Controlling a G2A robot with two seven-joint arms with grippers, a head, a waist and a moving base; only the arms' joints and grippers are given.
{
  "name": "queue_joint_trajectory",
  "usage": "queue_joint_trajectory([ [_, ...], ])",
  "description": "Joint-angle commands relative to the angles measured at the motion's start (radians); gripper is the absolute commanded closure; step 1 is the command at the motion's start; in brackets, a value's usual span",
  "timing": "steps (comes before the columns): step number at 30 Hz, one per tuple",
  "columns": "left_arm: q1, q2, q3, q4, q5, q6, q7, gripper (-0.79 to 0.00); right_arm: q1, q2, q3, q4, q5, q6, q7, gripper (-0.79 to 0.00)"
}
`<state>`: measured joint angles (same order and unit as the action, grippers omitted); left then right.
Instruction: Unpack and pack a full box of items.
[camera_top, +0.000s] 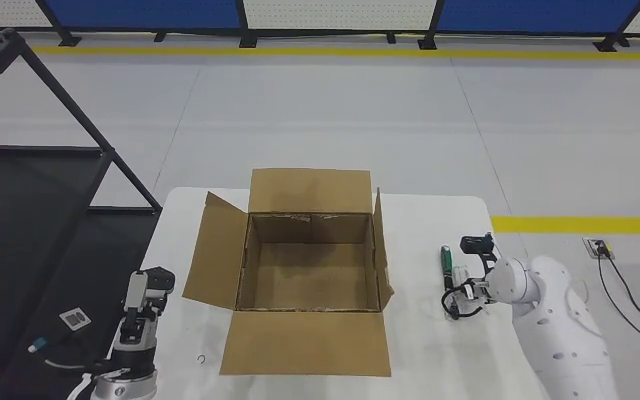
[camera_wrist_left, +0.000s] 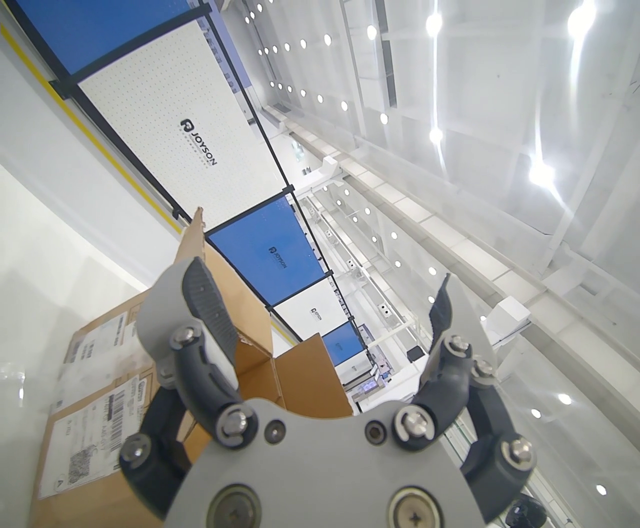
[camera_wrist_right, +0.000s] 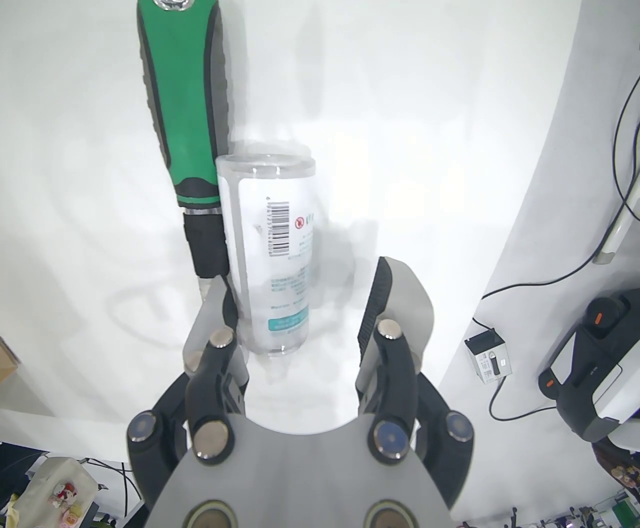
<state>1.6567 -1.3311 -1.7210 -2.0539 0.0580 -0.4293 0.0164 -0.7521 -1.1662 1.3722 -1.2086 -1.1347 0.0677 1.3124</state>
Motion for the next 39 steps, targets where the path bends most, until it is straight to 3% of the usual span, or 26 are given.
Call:
queue_joint_trajectory([
  [1, 0.000, 0.000, 0.000, 0.001, 0.000, 0.000, -0.002, -0.785, 0.001, 0.001, -0.001, 0.006, -0.002, 0.004, 0.003, -0.545],
  [8, -0.001, -0.001, 0.000, 0.003, 0.000, 0.000, -0.002, -0.785, 0.012, 0.002, -0.005, 0.031, 0.007, 0.003, -0.003, -0.576],
  [13, -0.002, -0.001, 0.000, 0.004, 0.000, 0.000, -0.002, -0.785, 0.025, 0.001, -0.012, 0.066, 0.023, -0.008, -0.009, -0.517],
  [17, -0.001, -0.002, -0.002, 0.003, -0.001, 0.000, -0.001, -0.785, 0.042, 0.001, -0.017, 0.103, 0.032, -0.015, -0.017, -0.329],
  [21, 0.001, -0.002, -0.003, 0.002, 0.001, 0.000, -0.001, -0.785, 0.052, 0.002, -0.013, 0.106, 0.045, -0.018, -0.031, -0.006],
  [22, 0.001, -0.002, -0.003, 0.002, 0.001, 0.000, -0.001, -0.785, 0.050, 0.003, -0.009, 0.094, 0.046, -0.015, -0.034, 0.000],
  [27, 0.001, -0.002, -0.004, 0.001, 0.001, 0.000, -0.004, -0.785, 0.024, 0.014, 0.028, -0.055, 0.048, -0.007, -0.021, 0.000],
  [34, 0.007, -0.003, -0.009, -0.002, -0.010, -0.008, -0.001, -0.785, -0.064, 0.027, 0.079, -0.424, 0.067, 0.024, 0.014, 0.000],
  [39, 0.017, -0.004, -0.019, -0.001, -0.022, -0.022, 0.006, -0.785, -0.087, 0.026, 0.054, -0.654, 0.099, 0.025, 0.020, 0.000],
])
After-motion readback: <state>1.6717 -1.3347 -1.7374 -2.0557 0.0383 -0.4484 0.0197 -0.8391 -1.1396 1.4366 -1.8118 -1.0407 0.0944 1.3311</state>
